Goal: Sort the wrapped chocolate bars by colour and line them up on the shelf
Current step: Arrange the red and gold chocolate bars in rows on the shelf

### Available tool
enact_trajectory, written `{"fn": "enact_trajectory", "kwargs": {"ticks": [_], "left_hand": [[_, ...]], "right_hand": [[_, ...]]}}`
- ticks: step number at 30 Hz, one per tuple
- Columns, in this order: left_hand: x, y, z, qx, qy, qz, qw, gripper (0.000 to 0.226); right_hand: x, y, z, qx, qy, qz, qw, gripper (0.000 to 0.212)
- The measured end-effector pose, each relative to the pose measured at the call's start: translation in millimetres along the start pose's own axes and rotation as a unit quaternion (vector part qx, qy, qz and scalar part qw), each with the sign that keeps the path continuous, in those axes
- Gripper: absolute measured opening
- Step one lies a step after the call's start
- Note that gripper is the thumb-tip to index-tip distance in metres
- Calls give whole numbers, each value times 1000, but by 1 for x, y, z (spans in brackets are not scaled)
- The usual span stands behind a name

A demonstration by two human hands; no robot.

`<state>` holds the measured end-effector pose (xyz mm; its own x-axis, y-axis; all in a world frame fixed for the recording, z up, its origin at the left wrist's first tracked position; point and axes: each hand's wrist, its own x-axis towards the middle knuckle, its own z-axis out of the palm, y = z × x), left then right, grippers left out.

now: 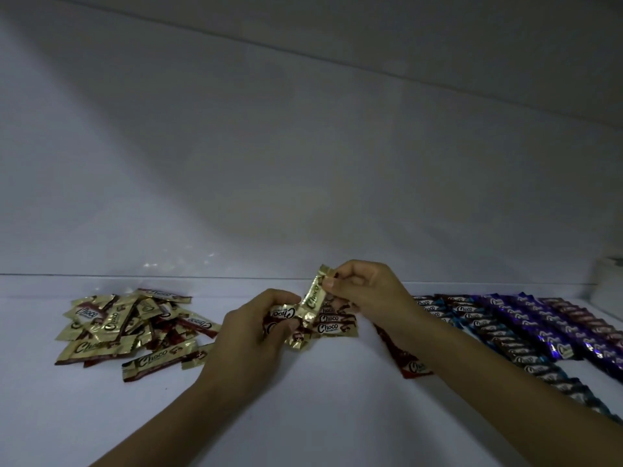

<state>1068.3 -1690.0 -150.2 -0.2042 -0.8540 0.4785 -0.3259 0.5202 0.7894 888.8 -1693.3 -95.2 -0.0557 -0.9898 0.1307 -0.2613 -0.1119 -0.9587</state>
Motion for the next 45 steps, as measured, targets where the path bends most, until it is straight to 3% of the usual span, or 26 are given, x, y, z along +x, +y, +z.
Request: {"fn": "enact_trajectory", "kwargs": {"ticks": [6,8,10,12,14,18,23,31,39,45], "left_hand": [[0,0,2,7,19,-4,1000,29],[0,1,2,-2,31,-4,1000,29],[1,3,1,-8,48,-9,999,28],[1,2,1,-7,66,-13,998,26],[0,1,0,-7,76,-19,997,24],[1,-1,0,9,80,-20,997,22],[1,0,0,13,72,-11,997,21],[1,-1,1,12,76,-2,997,21],[0,-3,1,13,74,3,997,21],[0,0,1,11,75,7,997,34]], "right_hand": [[-8,10,-17,-46,-12,25,999,6],[-11,12,-22,-109,-37,-2,993,9],[-16,13,-26,-249,-86,-52,963,10],[-20,15,-29,-389,-121,-84,909,11],[-23,14,-29,-437,-128,-91,886,19],[-23,14,-22,-416,-100,-112,897,10],[-20,21,-16,-474,-133,-126,861,14],[-11,27,-24,-518,-74,-98,846,13],[-6,25,-21,-520,-82,-77,847,33],[-2,20,-22,-518,-106,-60,847,32]]}}
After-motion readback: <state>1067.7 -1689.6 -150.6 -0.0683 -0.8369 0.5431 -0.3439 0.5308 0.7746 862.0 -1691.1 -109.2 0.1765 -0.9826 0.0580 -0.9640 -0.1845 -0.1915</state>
